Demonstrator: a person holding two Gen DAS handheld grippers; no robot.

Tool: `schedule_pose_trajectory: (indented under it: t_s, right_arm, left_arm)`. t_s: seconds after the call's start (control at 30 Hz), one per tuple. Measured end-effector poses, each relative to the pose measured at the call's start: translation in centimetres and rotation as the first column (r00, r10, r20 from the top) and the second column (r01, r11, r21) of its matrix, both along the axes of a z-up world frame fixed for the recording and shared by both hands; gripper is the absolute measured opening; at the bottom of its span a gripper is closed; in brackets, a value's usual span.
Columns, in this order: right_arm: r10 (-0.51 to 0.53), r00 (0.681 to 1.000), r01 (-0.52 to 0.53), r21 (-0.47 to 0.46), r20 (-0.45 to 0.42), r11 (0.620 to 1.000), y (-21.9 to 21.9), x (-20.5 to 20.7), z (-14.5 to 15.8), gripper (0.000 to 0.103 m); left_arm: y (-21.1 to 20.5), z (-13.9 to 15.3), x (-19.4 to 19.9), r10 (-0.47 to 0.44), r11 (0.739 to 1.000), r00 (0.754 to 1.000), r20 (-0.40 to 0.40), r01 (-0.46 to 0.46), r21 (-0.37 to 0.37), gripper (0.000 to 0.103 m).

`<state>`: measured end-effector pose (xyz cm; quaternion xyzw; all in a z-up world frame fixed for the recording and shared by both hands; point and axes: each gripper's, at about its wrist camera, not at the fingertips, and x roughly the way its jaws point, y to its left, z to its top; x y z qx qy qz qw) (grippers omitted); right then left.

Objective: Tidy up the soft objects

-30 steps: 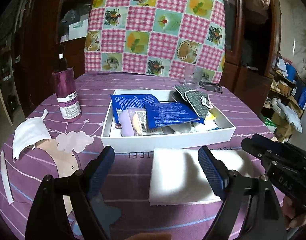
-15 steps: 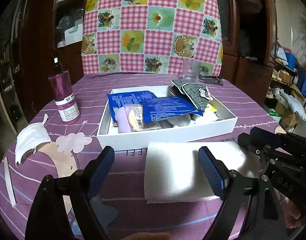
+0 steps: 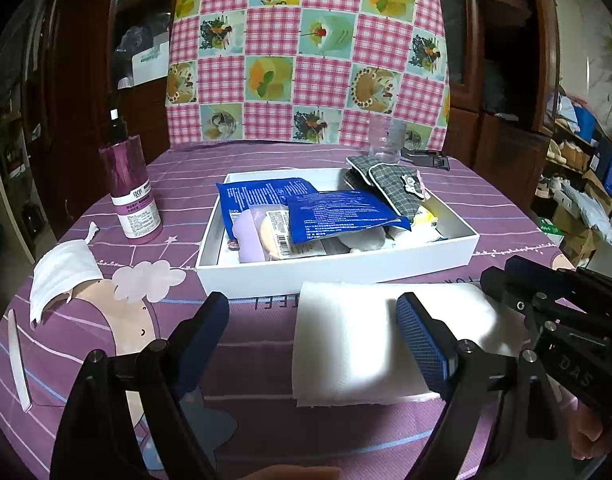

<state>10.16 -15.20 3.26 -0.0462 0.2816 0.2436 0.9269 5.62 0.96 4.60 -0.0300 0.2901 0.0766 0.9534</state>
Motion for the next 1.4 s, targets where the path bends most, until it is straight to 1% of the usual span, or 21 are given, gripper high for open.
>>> schedule_pose_trajectory:
  t_s: [0.23, 0.3, 0.37, 0.4, 0.57, 0.63, 0.7, 0.83, 0.9, 0.97, 1.17, 1.3, 1.4]
  right_arm:
    - [-0.001, 1.000, 0.001, -0.001, 0.001, 1.000, 0.0, 0.0, 0.0, 0.037]
    - [-0.002, 1.000, 0.002, -0.002, 0.001, 1.000, -0.1, 0.1, 0.0, 0.038]
    - [-0.008, 1.000, 0.008, -0.001, -0.001, 1.000, -0.2, 0.1, -0.2, 0.039]
    - [-0.010, 1.000, 0.010, -0.001, -0.001, 1.000, -0.2, 0.1, -0.2, 0.040]
    - [-0.020, 1.000, 0.020, -0.005, 0.001, 1.000, -0.3, 0.1, -0.3, 0.044]
    - [-0.027, 1.000, 0.027, -0.018, 0.010, 0.999, -0.2, 0.2, -0.2, 0.050]
    - [-0.036, 0.999, 0.037, -0.034, 0.024, 0.999, -0.2, 0.2, -0.2, 0.053]
    - [-0.042, 0.996, 0.050, -0.099, 0.082, 0.994, 0.5, -0.5, 0.0, 0.054]
    - [-0.043, 0.994, 0.054, -0.115, 0.097, 0.992, 0.6, -0.7, 0.1, 0.054]
    - [-0.046, 0.995, 0.056, -0.110, 0.091, 0.992, 0.6, -0.6, 0.1, 0.056]
    - [-0.080, 0.996, 0.083, -0.072, 0.046, 0.994, -0.1, 0.1, 0.0, 0.065]
    - [-0.091, 0.996, 0.092, -0.047, 0.020, 0.995, -0.5, 0.5, -0.2, 0.070]
    - [-0.096, 0.995, 0.096, -0.019, -0.008, 0.995, -0.8, 0.8, -0.3, 0.071]
  left_arm:
    - [0.0, 0.0, 0.1, 0.004, 1.000, 1.000, -0.001, -0.004, 0.008, 0.087]
    - [0.1, -0.1, 0.1, 0.011, 1.000, 1.000, -0.003, -0.011, 0.008, 0.091]
    - [0.3, -0.2, 0.2, 0.027, 1.000, 1.000, -0.010, -0.027, 0.005, 0.101]
    - [0.3, -0.2, 0.3, 0.036, 0.999, 0.999, -0.015, -0.036, 0.004, 0.102]
    - [0.2, -0.2, 0.2, 0.033, 0.999, 0.999, -0.016, -0.033, 0.005, 0.103]
    - [0.2, -0.2, 0.2, 0.032, 0.999, 0.999, -0.016, -0.032, 0.004, 0.103]
    - [0.1, -0.2, 0.2, 0.032, 0.999, 0.999, -0.016, -0.032, 0.002, 0.103]
    - [0.1, -0.2, 0.2, 0.033, 0.999, 0.999, -0.016, -0.033, 0.005, 0.103]
    - [0.1, -0.2, 0.2, 0.034, 0.999, 0.999, -0.016, -0.034, 0.007, 0.103]
    - [0.1, -0.1, 0.2, 0.040, 0.999, 0.999, -0.015, -0.040, 0.014, 0.103]
    - [-0.4, 0.1, 0.0, 0.048, 0.997, 0.999, -0.009, -0.047, 0.065, 0.103]
    - [-0.2, 0.1, 0.0, 0.040, 0.998, 0.999, -0.013, -0.040, 0.054, 0.103]
    - [-0.2, 0.0, 0.1, 0.039, 0.998, 0.999, -0.016, -0.038, 0.047, 0.103]
